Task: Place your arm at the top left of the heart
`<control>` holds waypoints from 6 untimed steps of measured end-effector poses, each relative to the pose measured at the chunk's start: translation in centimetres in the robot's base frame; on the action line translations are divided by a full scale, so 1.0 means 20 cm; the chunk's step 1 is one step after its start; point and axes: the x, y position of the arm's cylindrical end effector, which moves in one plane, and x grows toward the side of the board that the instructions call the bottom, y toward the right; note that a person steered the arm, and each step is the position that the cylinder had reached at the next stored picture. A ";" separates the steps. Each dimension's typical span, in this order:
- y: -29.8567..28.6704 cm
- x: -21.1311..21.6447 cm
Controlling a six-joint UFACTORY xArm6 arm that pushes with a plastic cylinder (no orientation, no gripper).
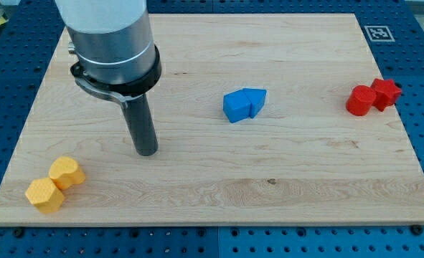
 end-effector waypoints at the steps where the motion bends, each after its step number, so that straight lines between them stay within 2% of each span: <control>1: 0.10 0.00; 2: 0.11 0.00; 3: -0.15 -0.08; 4: -0.54 -0.20; 5: -0.89 -0.16; 6: -1.03 -0.03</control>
